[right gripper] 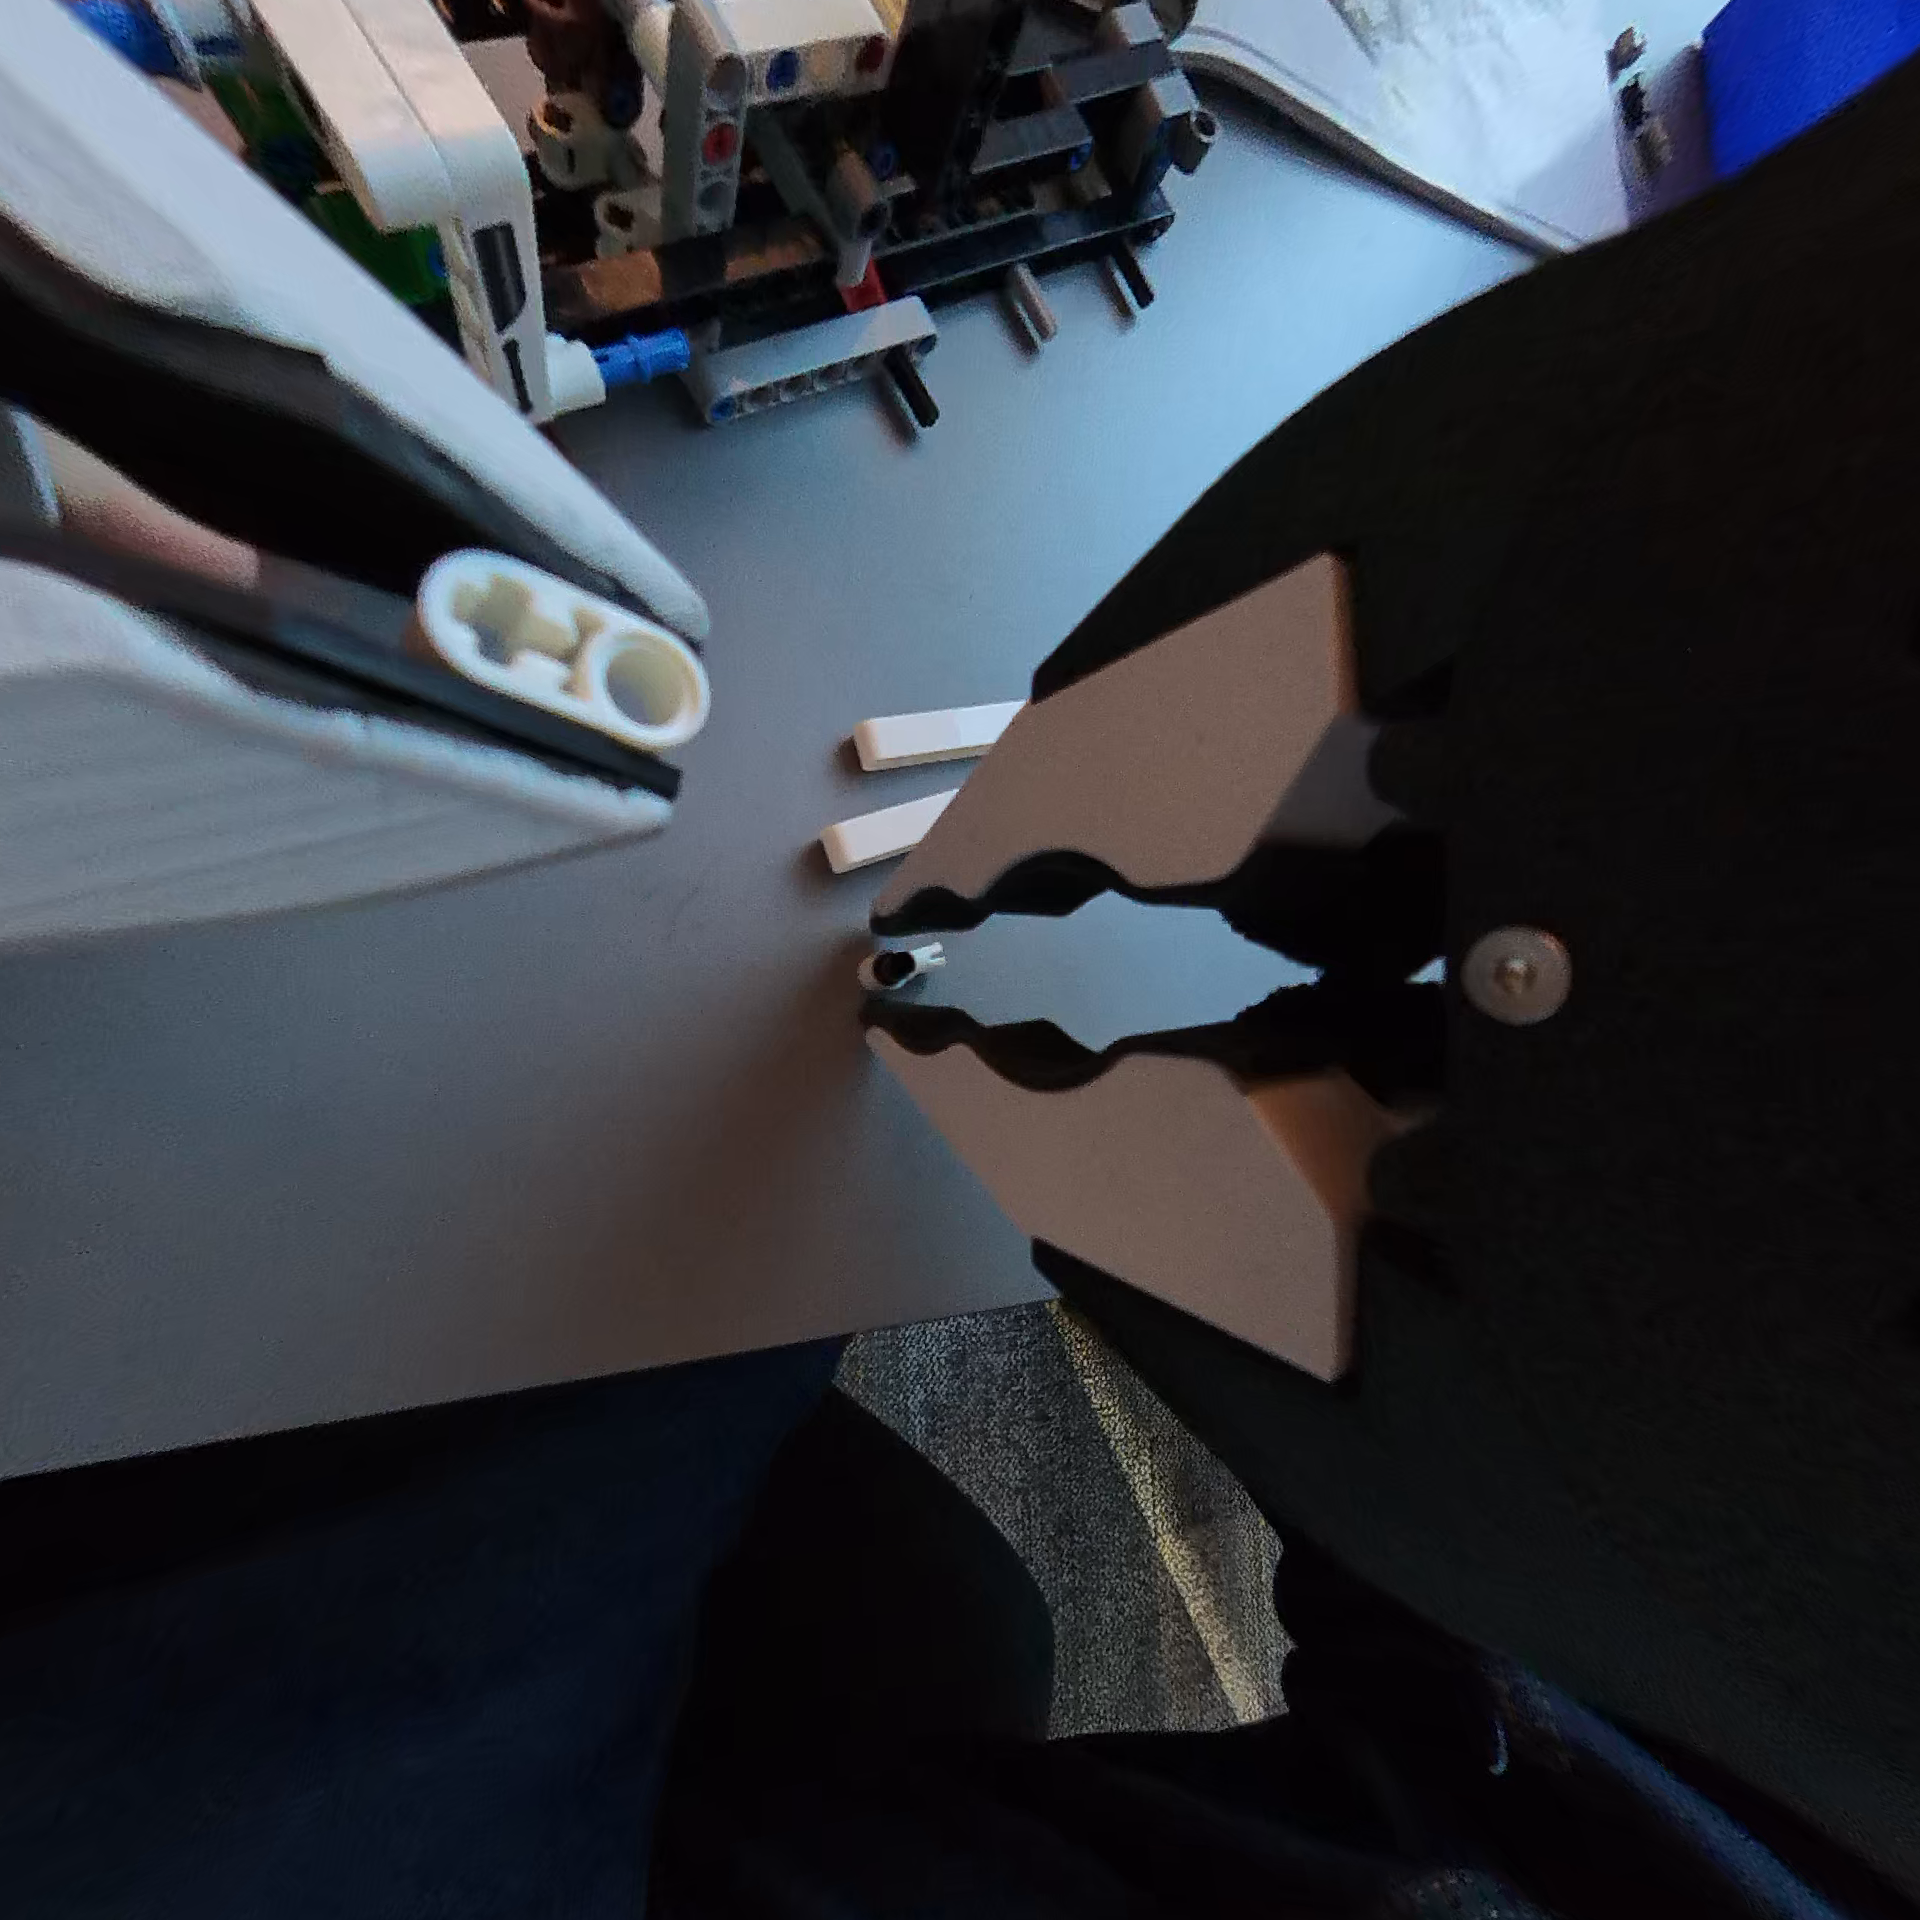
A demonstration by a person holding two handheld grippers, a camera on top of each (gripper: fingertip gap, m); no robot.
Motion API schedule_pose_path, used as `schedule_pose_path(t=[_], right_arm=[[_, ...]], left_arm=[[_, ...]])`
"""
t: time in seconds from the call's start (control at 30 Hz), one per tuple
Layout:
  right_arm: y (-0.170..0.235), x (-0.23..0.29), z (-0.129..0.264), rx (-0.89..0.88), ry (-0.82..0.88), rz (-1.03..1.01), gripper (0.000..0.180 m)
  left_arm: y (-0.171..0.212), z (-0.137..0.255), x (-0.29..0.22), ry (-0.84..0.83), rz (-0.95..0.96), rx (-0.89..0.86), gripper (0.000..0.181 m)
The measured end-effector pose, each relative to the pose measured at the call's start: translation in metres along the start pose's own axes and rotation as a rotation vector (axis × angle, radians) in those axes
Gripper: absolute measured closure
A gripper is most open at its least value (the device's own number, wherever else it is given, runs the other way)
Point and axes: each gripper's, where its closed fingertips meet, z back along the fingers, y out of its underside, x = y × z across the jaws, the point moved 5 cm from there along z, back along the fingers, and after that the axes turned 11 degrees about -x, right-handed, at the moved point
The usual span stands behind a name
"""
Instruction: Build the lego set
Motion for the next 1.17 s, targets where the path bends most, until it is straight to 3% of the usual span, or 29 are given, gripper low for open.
schedule_pose_path(t=[0.03,0.23,0.33,0.47,0.57,0.67,0.8,0.97,1.17], right_arm=[[0.0,0.001,-0.001,-0.009,-0.008,-0.002,0.172],[-0.004,-0.003,-0.003,-0.069,0.044,-0.02,0.174],[-0.011,-0.017,0.014,-0.229,0.135,-0.139,0.174],[-0.022,-0.042,0.072,-0.616,0.259,-0.344,0.174],[-0.03,-0.043,0.107,-1.051,0.255,-0.457,0.174],[-0.02,-0.039,0.115,-1.462,0.222,-0.539,0.175],[-0.007,-0.041,0.099,-1.7,0.075,-0.67,0.175],[-0.024,-0.042,0.079,-1.717,-0.001,-0.613,0.174],[-0.03,-0.041,0.068,-1.706,0.102,-0.619,0.175]], left_arm=[[0.0,0.0,0.0,0.002,0.002,0.0,0.177],[-0.001,0.001,0.001,-0.001,0.006,-0.012,0.177],[-0.002,0.002,0.001,-0.007,-0.001,-0.024,0.177],[-0.002,0.002,0.0,-0.029,-0.033,-0.025,0.176],[-0.001,0.001,0.0,-0.035,-0.038,-0.017,0.176],[-0.003,0.002,0.002,-0.046,-0.028,-0.029,0.176],[-0.004,0.004,0.008,-0.05,0.038,-0.046,0.177],[-0.01,0.01,0.019,-0.049,0.18,-0.118,0.177],[-0.011,0.011,0.022,-0.034,0.24,-0.142,0.177]])
